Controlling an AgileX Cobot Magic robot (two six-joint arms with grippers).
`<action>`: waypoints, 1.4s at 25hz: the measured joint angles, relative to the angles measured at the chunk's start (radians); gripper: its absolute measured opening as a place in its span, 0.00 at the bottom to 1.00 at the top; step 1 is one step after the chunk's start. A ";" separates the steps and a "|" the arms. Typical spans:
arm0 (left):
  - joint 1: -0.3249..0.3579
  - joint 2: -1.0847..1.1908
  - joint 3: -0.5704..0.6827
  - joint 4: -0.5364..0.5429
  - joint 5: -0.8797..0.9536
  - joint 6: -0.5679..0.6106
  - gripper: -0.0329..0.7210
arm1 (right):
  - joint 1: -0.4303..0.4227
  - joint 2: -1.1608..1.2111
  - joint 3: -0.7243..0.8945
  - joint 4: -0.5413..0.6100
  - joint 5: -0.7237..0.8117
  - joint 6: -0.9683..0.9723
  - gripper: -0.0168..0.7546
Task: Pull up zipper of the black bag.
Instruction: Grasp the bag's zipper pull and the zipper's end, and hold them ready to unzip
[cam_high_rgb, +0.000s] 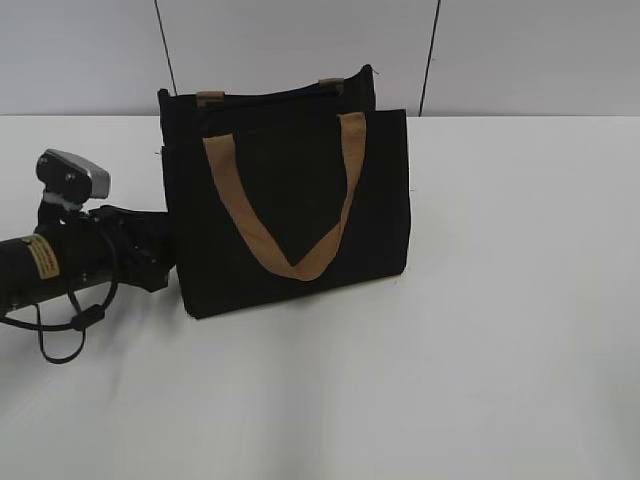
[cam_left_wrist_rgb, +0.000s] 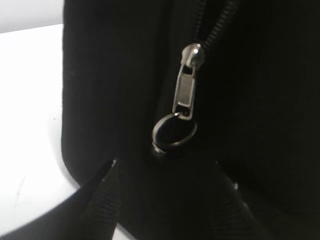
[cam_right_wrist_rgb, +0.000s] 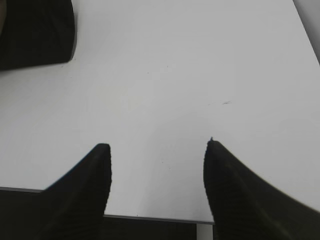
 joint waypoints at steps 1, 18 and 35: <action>0.000 0.006 -0.015 0.012 0.014 0.000 0.59 | 0.000 0.000 0.000 0.000 0.000 0.000 0.60; 0.000 0.024 -0.098 0.090 0.122 0.000 0.48 | 0.000 0.000 0.000 0.000 0.000 0.000 0.60; 0.000 0.073 -0.109 0.087 0.066 0.000 0.12 | 0.000 0.000 0.000 0.001 0.000 0.001 0.60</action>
